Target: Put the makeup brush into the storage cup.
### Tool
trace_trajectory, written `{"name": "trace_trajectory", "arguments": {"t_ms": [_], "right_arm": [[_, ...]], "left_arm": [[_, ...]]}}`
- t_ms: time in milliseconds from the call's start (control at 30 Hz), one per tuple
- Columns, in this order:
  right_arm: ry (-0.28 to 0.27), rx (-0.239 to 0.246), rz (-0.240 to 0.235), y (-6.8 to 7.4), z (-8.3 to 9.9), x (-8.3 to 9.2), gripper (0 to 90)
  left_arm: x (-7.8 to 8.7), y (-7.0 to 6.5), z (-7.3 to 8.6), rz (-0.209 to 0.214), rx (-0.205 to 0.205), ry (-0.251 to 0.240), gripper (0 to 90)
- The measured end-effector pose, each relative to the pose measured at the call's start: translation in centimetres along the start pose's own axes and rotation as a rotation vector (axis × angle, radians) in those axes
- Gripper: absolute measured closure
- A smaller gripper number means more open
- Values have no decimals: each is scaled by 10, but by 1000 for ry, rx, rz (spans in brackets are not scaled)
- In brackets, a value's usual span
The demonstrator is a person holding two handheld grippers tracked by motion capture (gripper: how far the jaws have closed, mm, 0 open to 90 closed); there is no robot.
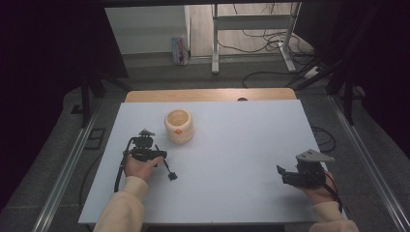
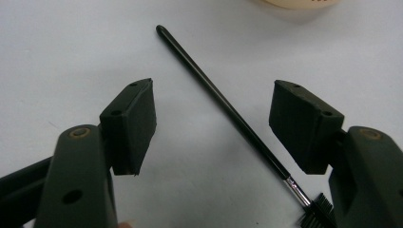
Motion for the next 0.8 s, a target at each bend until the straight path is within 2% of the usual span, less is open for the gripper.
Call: {"name": "trace_trajectory", "arguments": {"t_ms": [433,800], "right_arm": [[-1,-2,5,-1,0,0,190],[-5,-6,11,-2,-1,1,190]], "left_arm": [[-6,-2,-2,13,24,6,356],[-10,-5,-3,6,28,16,431]]}}
Point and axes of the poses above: each handheld gripper's, and its own axes: x roughly backward along the jaws, z roughly out of its underside, y roughly to its left, the point moved 8 cm from there along -x, roughly forward along the jaws
